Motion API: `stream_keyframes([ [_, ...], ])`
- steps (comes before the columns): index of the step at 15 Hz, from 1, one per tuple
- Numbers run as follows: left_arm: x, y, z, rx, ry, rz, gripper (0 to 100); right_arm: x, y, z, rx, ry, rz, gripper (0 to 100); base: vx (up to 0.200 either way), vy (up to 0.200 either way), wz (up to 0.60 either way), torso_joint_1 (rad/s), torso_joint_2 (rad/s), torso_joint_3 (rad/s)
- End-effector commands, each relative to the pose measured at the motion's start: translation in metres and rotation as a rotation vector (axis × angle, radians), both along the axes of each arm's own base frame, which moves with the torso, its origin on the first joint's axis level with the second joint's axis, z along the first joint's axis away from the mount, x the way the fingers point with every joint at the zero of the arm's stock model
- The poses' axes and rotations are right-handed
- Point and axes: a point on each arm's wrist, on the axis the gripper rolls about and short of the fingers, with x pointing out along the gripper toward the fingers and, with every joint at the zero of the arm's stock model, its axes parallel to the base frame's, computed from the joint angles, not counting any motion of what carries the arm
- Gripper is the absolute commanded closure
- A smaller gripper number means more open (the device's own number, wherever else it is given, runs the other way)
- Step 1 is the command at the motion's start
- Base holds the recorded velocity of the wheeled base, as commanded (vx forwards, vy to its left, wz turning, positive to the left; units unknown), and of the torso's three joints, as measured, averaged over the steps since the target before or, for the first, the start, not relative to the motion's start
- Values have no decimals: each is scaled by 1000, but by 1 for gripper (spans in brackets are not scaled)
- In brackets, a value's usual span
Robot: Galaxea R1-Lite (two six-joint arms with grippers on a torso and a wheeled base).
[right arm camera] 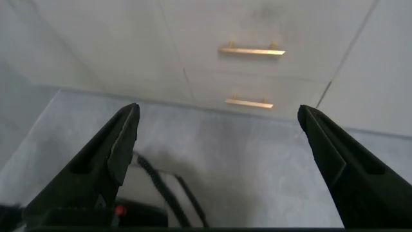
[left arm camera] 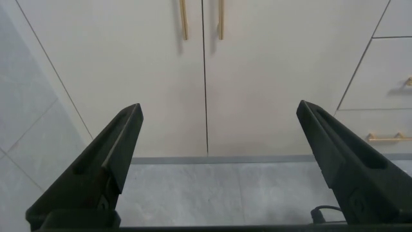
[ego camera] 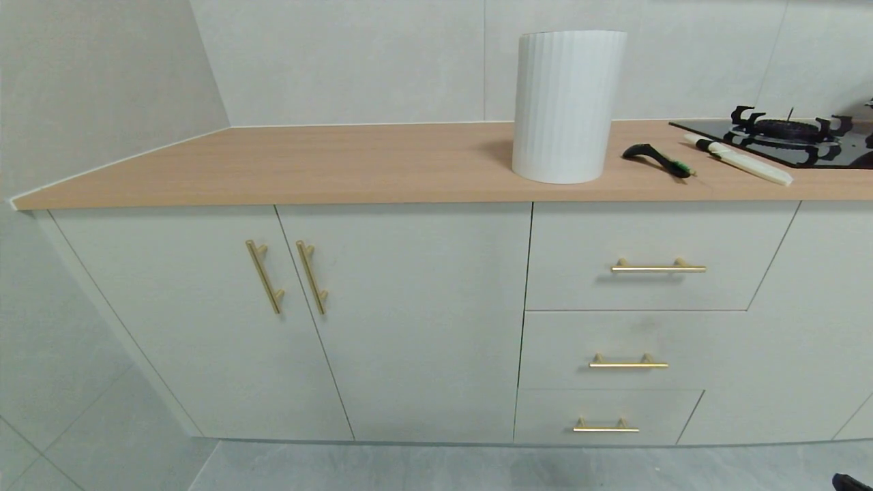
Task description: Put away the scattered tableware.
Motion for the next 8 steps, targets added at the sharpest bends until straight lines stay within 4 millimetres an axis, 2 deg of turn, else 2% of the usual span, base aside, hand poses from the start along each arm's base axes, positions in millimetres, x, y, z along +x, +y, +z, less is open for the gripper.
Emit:
stream_keyframes([
  [1,0,0,0,0,0,1,0,50,5,8,4,172,42,0,0,0,0,0,0,0],
  [5,0,0,0,0,0,1,0,127,11,-4,-3,254,39,0,0,0,0,0,0,0],
  [6,0,0,0,0,0,1,0,142,13,-9,-3,259,37,0,0,0,0,0,0,0],
  [7,0,0,0,0,0,1,0,147,13,-10,-4,262,35,0,0,0,0,0,0,0],
  [8,0,0,0,0,0,1,0,174,15,-19,-5,274,32,0,0,0,0,0,0,0],
])
